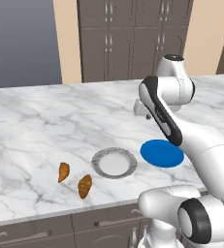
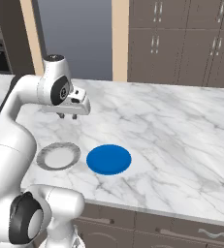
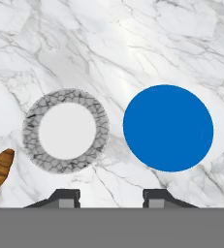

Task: Place the pastries on the plates.

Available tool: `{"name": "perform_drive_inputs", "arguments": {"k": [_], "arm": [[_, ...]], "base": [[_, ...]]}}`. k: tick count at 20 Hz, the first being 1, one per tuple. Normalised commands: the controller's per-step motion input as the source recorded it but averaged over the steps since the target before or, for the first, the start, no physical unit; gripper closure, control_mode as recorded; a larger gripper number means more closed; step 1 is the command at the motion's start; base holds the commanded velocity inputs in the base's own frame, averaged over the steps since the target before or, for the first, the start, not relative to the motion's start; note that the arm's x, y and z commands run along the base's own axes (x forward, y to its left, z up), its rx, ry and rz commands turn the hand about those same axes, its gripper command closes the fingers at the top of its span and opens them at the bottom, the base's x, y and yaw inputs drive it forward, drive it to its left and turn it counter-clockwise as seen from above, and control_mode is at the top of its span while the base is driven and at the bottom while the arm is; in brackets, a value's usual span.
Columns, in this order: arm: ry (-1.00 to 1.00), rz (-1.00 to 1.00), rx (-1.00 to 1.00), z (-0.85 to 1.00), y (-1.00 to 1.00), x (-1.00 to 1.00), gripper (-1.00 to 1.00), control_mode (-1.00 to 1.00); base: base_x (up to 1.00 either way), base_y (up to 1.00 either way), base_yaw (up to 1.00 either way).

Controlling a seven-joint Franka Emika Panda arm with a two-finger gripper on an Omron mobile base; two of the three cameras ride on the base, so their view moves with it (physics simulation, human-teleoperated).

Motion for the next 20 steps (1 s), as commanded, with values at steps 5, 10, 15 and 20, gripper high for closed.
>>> {"name": "perform_drive_inputs", "arguments": {"k": [5, 10, 15, 20], "arm": [[-0.05, 0.00, 0.00, -0.02, 0.05, 0.02, -1.00, -1.00], [-0.01, 0.01, -0.06, -0.25, 0.34, 0.01, -1.00, -1.00], [0.05, 0.00, -0.07, -0.31, 0.73, 0.01, -1.00, -1.00], [0.09, 0.08, -0.09, -0.07, 0.78, 0.00, -1.00, -1.00]], "base": [[0.00, 0.00, 0.00], [0.00, 0.00, 0.00], [0.00, 0.00, 0.00], [0.00, 0.00, 0.00]]}}
